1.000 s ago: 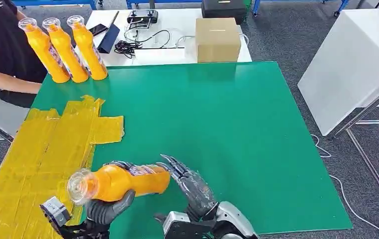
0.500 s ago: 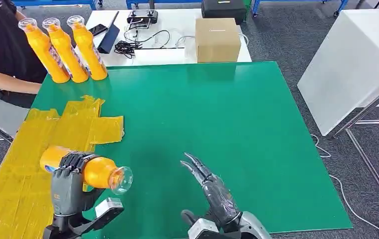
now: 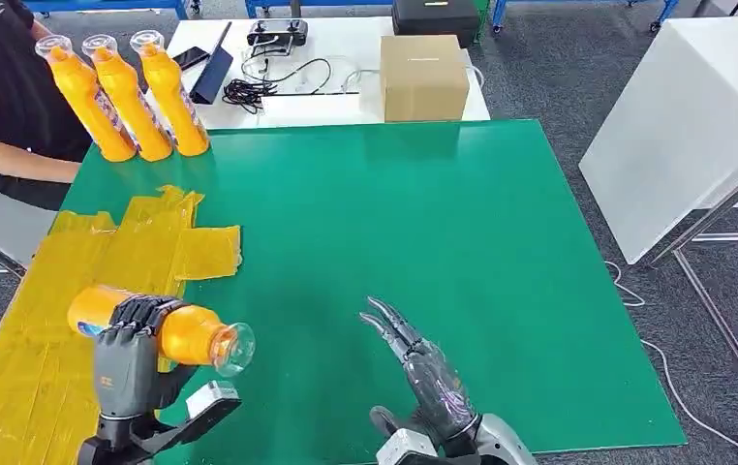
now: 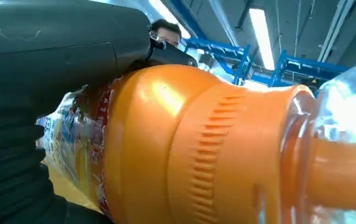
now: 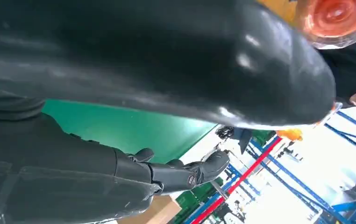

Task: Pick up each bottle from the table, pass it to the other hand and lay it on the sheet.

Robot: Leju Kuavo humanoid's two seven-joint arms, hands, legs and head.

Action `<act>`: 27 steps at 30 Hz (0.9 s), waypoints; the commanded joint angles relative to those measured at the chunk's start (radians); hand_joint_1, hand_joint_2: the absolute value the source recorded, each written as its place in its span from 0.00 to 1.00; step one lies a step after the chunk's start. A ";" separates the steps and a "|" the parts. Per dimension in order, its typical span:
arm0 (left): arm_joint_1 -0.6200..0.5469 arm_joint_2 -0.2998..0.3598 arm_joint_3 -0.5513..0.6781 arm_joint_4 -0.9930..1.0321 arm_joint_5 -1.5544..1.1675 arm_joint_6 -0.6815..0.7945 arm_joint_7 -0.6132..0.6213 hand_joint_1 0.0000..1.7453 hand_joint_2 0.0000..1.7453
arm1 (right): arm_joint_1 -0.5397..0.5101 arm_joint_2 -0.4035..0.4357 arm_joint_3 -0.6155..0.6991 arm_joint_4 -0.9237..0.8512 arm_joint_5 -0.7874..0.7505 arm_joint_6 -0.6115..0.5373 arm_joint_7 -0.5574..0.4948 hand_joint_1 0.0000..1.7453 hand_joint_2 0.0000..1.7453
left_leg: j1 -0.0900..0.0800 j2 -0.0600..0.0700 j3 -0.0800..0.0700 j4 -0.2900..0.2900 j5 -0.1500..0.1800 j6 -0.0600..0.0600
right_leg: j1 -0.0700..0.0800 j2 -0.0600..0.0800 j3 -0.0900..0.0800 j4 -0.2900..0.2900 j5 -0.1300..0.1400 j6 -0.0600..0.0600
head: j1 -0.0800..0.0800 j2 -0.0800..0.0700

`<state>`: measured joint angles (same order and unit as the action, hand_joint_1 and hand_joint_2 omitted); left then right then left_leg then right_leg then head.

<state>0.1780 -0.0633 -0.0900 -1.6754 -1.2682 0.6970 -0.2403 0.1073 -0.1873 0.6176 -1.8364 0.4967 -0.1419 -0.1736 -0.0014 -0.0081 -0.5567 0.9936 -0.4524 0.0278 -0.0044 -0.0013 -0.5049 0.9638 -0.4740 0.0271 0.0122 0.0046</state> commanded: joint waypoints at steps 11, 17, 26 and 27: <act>-0.300 0.187 -0.153 0.696 -0.296 -0.207 0.296 1.00 1.00 | -0.081 -0.004 0.026 0.047 -0.031 0.074 0.010 0.00 0.00 | 0.000 0.000 0.003 -0.003 0.002 -0.002 | 0.000 -0.001 0.004 -0.003 0.001 0.000 | 0.000 0.000; -0.310 0.180 -0.136 0.730 -0.287 -0.230 0.291 0.00 0.00 | -0.083 -0.006 0.028 0.054 -0.036 0.083 0.014 0.00 0.00 | 0.001 -0.001 0.004 -0.002 0.001 -0.002 | 0.001 -0.001 0.005 -0.003 0.001 0.000 | 0.001 0.000; -0.315 0.170 -0.102 0.725 -0.261 -0.241 0.307 0.00 0.00 | -0.078 -0.001 0.029 0.060 -0.039 0.082 0.018 0.00 0.00 | 0.001 0.001 0.008 -0.002 0.002 -0.002 | 0.001 0.000 0.009 -0.002 0.002 0.000 | 0.000 0.000; -0.312 0.169 -0.098 0.719 -0.257 -0.231 0.303 0.00 0.00 | -0.078 -0.001 0.029 0.061 -0.039 0.080 0.018 0.00 0.00 | 0.000 0.000 0.010 -0.002 0.001 -0.002 | 0.000 0.000 0.011 -0.001 0.001 0.000 | 0.000 0.000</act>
<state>-0.1394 0.1034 -0.2003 -1.0548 -1.5320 0.4692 0.0561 0.0547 -0.1911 0.6283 -1.8292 0.4604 -0.0576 -0.1617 -0.0013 -0.0109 -0.5475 0.9927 -0.4514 0.0263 -0.0043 -0.0043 -0.4939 0.9639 -0.4741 0.0269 0.0126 0.0046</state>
